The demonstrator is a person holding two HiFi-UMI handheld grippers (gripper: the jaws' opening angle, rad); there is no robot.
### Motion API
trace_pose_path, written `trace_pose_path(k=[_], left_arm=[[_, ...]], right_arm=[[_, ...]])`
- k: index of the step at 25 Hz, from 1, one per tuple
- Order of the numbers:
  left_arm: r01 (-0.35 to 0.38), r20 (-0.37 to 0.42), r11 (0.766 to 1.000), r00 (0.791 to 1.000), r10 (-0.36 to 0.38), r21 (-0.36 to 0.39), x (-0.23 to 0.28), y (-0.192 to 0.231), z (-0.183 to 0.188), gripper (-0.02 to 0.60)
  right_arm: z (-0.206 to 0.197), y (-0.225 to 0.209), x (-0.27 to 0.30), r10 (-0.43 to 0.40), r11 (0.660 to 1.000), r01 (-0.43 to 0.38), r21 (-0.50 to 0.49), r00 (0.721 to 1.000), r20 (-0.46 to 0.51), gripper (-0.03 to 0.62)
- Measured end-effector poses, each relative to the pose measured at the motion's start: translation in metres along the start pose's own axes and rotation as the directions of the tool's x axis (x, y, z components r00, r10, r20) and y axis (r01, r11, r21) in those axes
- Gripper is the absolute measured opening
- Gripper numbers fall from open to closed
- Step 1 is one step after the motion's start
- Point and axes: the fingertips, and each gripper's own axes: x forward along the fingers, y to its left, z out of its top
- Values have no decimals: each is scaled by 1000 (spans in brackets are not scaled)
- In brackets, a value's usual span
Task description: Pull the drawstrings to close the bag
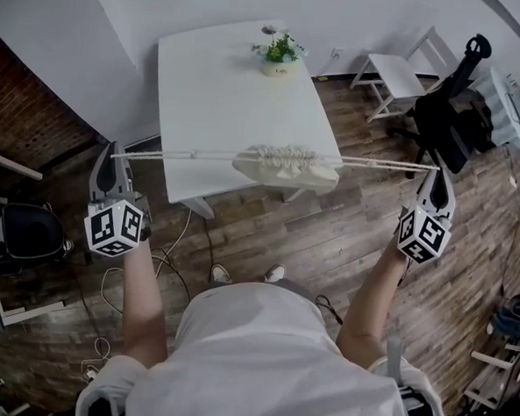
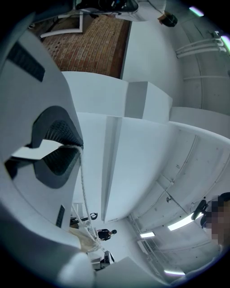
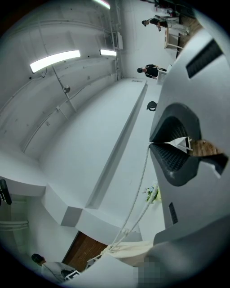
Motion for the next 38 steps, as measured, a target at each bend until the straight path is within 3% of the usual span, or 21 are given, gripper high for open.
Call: trace_pose_path(k=[12,32,38], left_arm=[[2,-13,998,1000,-1,61,-20,3,-4,17],[7,-50,1000,999,-6,23,-52,5,-18,17],[-9,-58,999,998,6,-48,-63,9,-24,16]], right_arm=[[-14,2,-15,24,999,-25,-31,999,-28,39],[-19,-9,-44,43,999,-42,24,998,-43,40],[-22,-7,-49,71,997,-71,19,997,-39,40]])
